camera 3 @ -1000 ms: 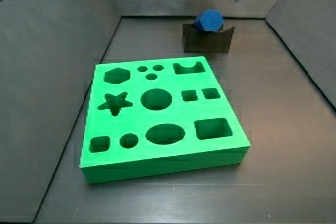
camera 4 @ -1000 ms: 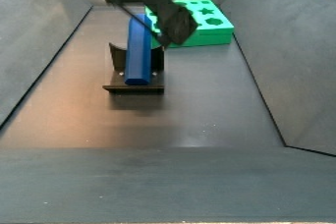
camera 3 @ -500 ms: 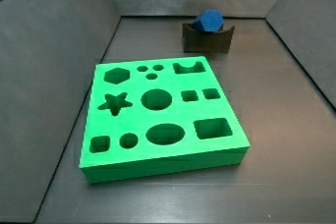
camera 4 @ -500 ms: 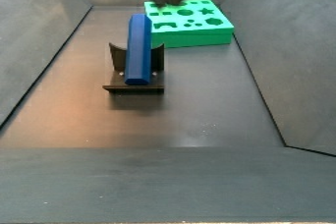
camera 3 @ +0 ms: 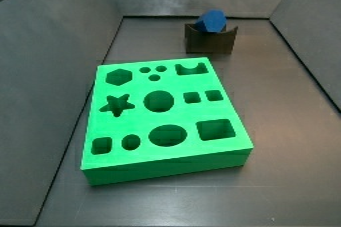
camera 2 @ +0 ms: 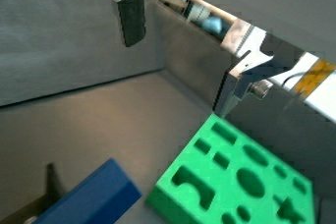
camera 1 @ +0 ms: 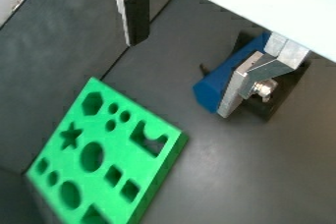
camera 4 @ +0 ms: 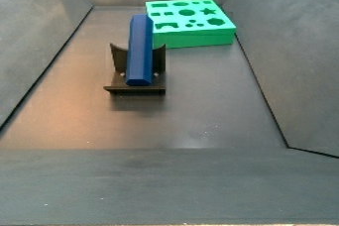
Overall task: Pick up the hexagon object. Move up. Place the hexagon object on the fixture. Regrasp the hexagon object. Move to above the board. Insert the hexagon object.
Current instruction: Regrasp the hexagon object.
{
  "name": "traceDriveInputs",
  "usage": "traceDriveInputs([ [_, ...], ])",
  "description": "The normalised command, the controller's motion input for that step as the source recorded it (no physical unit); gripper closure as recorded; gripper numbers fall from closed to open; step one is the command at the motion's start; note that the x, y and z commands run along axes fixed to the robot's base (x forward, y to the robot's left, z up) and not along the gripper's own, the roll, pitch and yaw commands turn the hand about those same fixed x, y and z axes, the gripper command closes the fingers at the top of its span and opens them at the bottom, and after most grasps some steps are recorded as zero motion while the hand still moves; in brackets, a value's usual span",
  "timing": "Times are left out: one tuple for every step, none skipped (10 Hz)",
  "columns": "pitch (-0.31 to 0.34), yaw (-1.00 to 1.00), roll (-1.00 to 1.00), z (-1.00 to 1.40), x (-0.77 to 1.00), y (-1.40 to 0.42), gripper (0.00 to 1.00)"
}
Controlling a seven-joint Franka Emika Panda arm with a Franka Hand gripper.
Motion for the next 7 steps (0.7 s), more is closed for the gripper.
traceDriveInputs([
  [0.027,0.02,1.00,0.02,0.00,-0.03,0.00],
  [0.024,0.03,1.00,0.00,0.00,-0.03,0.00],
  [0.022,0.03,1.00,0.00,0.00,-0.02,0.00],
  [0.020,0.03,1.00,0.01,0.00,-0.02,0.00],
  [0.020,0.03,1.00,0.01,0.01,-0.02,0.00],
  [0.022,0.03,1.00,0.00,0.01,-0.02,0.00],
  [0.025,0.03,1.00,0.00,0.01,-0.02,0.00],
])
